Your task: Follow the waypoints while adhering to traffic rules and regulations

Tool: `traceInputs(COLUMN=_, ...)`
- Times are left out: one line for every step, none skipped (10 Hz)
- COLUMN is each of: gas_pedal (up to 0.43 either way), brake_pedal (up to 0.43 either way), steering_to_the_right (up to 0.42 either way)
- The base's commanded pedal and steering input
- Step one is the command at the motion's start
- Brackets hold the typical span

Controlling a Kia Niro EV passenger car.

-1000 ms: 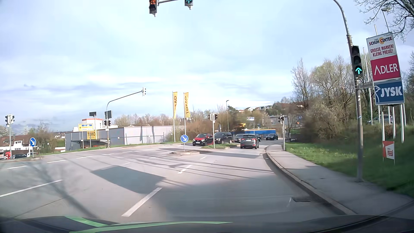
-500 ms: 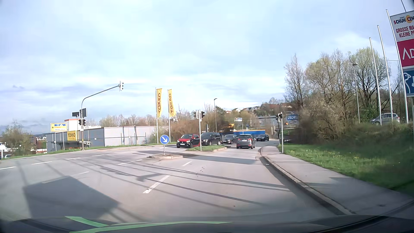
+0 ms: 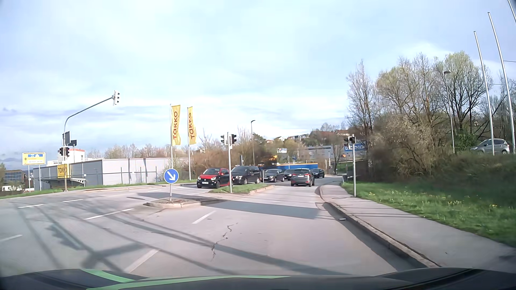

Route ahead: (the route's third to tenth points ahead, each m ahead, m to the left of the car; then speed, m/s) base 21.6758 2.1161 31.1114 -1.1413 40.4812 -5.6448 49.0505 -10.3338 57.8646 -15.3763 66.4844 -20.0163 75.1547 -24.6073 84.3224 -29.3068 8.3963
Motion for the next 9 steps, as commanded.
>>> traceInputs(gas_pedal=0.209, brake_pedal=0.0, steering_to_the_right=0.046)
traceInputs(gas_pedal=0.209, brake_pedal=0.0, steering_to_the_right=0.045)
traceInputs(gas_pedal=0.209, brake_pedal=0.0, steering_to_the_right=0.044)
traceInputs(gas_pedal=0.209, brake_pedal=0.0, steering_to_the_right=0.043)
traceInputs(gas_pedal=0.209, brake_pedal=0.0, steering_to_the_right=0.039)
traceInputs(gas_pedal=0.209, brake_pedal=0.0, steering_to_the_right=0.03)
traceInputs(gas_pedal=0.209, brake_pedal=0.0, steering_to_the_right=0.024)
traceInputs(gas_pedal=0.209, brake_pedal=0.0, steering_to_the_right=0.024)
traceInputs(gas_pedal=0.209, brake_pedal=0.0, steering_to_the_right=0.024)
